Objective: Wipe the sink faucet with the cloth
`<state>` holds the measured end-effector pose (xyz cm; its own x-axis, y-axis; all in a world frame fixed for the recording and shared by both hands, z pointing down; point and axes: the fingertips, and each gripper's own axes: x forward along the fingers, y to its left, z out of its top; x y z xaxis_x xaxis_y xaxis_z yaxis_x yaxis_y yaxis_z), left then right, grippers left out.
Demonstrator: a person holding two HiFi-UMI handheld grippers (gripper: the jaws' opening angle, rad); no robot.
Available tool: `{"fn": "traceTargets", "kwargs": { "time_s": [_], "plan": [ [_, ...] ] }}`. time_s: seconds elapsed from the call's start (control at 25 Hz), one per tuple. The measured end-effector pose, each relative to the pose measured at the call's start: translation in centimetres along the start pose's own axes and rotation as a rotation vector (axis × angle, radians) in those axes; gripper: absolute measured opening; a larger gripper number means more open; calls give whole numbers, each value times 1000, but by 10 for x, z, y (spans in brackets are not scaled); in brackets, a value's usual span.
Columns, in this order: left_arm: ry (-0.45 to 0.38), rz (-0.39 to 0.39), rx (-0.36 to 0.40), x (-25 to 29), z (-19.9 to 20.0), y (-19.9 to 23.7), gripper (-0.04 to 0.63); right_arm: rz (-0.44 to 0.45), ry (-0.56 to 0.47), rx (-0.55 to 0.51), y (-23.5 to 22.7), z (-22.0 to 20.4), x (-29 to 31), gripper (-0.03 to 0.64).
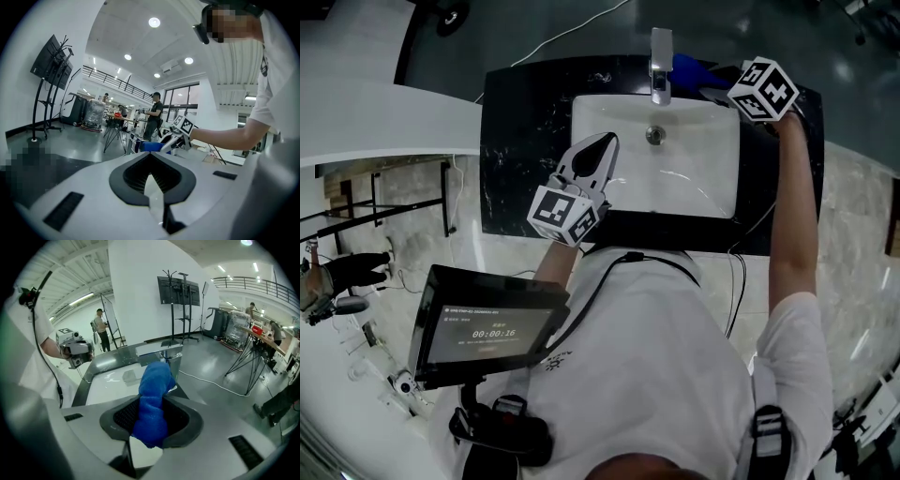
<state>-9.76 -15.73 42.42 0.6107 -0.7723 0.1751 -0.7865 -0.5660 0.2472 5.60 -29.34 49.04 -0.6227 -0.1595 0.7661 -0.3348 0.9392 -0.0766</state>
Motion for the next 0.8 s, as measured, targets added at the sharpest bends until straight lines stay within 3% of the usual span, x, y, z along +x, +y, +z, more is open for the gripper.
{"fn": "traceTargets", "kwargs": {
  "time_s": [0.36,0.6,0.8],
  "plan": [
    [-4,-2,3,3,3,-1,-12,176,21,-122,57,21,14,126],
    [-4,17,-1,-1,1,4,-12,173,39,-142,46,42,33,126],
    [-4,31,-6,-3,0,6,-12,112,25,-97,14,50,39,126]
  ]
}}
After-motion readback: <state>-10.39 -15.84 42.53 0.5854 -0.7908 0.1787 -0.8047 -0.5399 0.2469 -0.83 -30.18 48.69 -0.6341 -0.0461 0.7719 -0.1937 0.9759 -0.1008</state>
